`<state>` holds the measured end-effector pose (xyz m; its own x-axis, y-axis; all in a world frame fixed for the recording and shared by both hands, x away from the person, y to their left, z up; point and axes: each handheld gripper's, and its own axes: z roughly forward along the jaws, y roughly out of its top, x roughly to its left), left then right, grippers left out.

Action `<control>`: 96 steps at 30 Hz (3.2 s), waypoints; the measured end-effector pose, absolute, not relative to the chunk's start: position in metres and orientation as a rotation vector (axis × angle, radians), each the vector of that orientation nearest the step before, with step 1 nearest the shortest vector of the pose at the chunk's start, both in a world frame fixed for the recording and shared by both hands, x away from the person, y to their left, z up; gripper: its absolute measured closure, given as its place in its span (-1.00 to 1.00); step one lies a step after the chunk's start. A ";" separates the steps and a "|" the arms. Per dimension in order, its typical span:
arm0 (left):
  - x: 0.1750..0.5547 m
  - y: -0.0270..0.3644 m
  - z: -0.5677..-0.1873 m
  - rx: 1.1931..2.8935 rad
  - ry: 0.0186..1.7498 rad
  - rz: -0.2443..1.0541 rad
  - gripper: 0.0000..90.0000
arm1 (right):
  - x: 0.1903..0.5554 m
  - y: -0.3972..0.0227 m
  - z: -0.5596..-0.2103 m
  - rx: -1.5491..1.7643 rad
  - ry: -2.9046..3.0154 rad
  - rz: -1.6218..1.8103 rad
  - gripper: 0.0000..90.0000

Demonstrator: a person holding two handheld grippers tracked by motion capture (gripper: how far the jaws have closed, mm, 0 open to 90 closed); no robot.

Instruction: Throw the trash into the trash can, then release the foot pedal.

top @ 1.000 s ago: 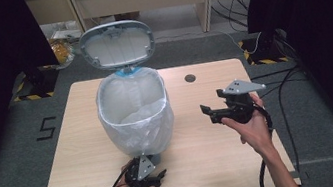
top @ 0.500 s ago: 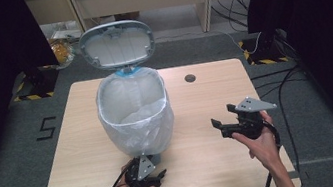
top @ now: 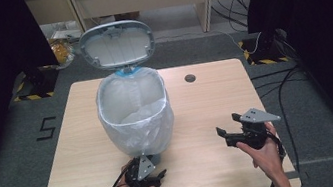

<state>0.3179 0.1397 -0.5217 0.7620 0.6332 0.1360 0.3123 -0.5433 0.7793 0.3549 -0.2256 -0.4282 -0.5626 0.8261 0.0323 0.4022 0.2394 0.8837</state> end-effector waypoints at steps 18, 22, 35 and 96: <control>0.318 0.140 -0.522 2.171 0.703 0.524 -0.33 | 0.334 -0.228 -0.476 1.193 2.135 1.228 -0.52; 0.318 0.140 -0.522 2.171 0.703 0.524 -0.33 | 0.334 -0.227 -0.483 1.197 2.154 1.198 -0.52; 0.318 0.140 -0.522 2.171 0.704 0.523 -0.33 | 0.330 -0.225 -0.511 1.245 2.257 1.016 -0.65; 0.311 0.148 -0.506 2.109 0.707 0.471 -0.41 | 0.326 -0.223 -0.517 1.219 2.285 0.964 -0.71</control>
